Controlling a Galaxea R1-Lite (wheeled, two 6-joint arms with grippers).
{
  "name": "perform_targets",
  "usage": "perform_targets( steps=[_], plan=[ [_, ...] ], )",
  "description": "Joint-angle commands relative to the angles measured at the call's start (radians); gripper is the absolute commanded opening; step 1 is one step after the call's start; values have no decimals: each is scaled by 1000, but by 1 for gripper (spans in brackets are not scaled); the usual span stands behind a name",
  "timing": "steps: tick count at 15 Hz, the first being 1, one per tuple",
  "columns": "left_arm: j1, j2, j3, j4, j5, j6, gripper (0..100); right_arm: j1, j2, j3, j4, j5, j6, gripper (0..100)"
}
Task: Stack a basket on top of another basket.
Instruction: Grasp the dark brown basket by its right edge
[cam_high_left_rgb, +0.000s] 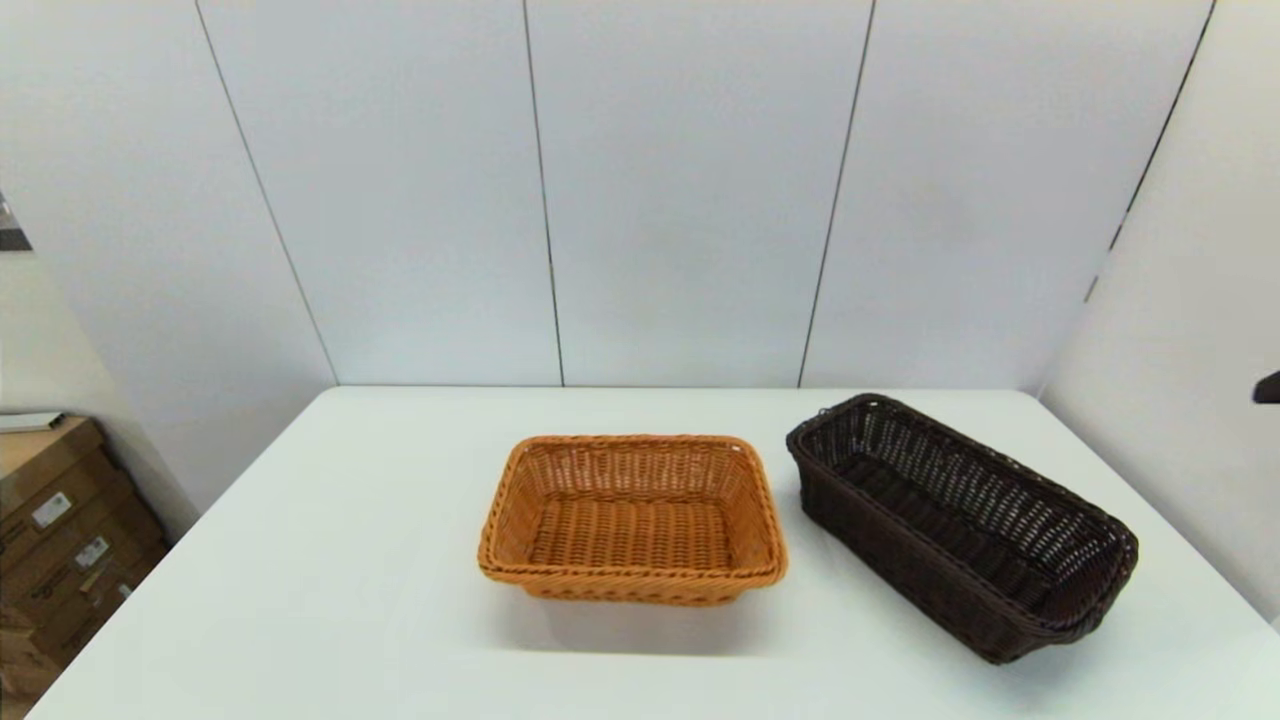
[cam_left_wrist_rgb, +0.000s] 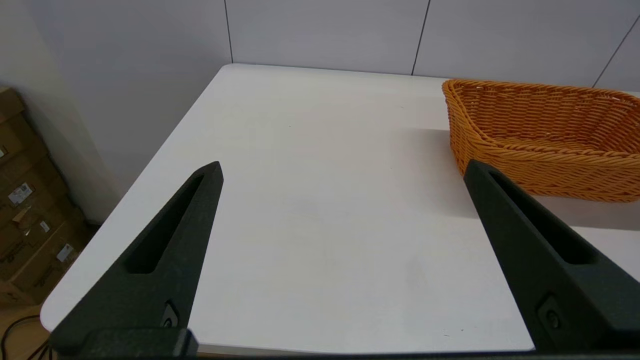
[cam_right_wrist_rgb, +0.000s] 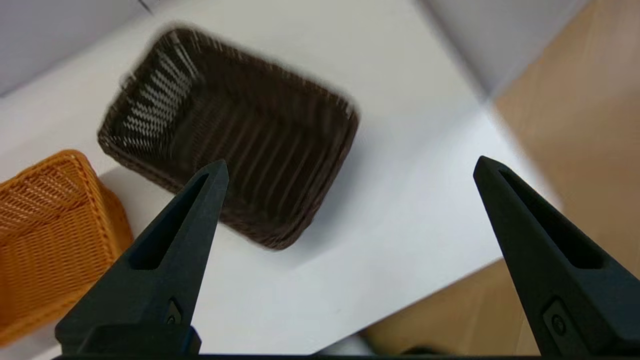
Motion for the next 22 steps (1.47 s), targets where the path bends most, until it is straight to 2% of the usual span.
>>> perform_targets(
  steps=[1,2,5,8,10,11,13,17,22],
  plan=[
    [0,0,0,0,0,-1,100,144,200,8,67,-5,304,100],
    [0,0,0,0,0,-1,100,149,214,29,66,4,324,100],
    [0,0,0,0,0,-1,100,106,250,77,63,116,365,100],
    [0,0,0,0,0,-1,100,62,306,121,57,143,390,100],
    [0,0,0,0,0,-1,100,20,338,124,53,220,394,100],
    [0,0,0,0,0,-1,100,3,366,133,38,265,388,100],
    [0,0,0,2,0,-1,100,-20,402,183,-55,327,359,100],
    [0,0,0,0,0,-1,100,-99,511,258,-194,332,305,100],
    [0,0,0,0,0,-1,100,-172,577,279,-250,341,246,100]
  ],
)
